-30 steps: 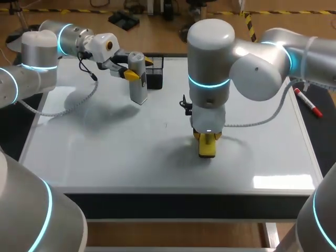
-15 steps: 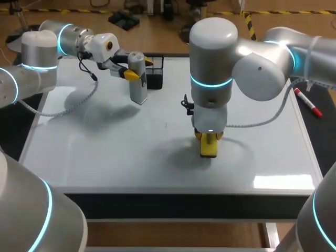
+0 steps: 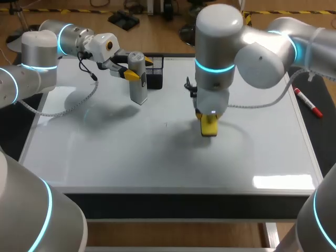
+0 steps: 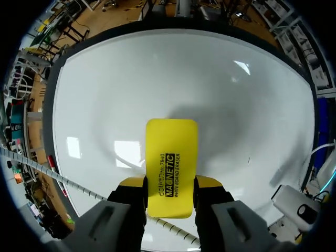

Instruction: Pick up the inspection probe, press it on each red-marked spot on the whiteboard one by one, put down the probe, pick up the eraser, and wipe off all the red marks.

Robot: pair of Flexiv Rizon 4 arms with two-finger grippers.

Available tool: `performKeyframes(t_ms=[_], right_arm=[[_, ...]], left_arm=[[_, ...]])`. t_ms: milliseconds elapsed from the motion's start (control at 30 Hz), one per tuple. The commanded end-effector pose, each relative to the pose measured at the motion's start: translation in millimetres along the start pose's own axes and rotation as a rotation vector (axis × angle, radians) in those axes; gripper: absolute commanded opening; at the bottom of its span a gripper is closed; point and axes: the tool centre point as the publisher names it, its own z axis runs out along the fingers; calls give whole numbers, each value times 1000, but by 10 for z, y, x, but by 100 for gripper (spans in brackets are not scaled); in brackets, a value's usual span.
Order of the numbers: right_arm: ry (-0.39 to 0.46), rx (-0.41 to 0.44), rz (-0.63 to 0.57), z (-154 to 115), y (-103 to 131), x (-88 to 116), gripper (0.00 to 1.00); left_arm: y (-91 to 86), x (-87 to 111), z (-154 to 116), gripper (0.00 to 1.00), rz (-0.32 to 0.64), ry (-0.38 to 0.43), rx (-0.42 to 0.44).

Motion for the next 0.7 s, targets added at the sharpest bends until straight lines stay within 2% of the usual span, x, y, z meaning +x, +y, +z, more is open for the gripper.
performKeyframes(t_ms=[33,200,367,700], right_arm=[[-20,-32,2,82,-444,24,0],[-38,-43,-8,103,-843,41,0],[-32,-47,-41,30,-1143,-69,0],[-35,-90,-71,96,-1535,-259,0]], left_arm=[[-14,-6,-6,0,-1,2,-1],[-14,-6,-6,0,-1,2,-1],[-14,-6,-6,0,-1,2,-1],[-14,-6,-6,0,-1,2,-1]])
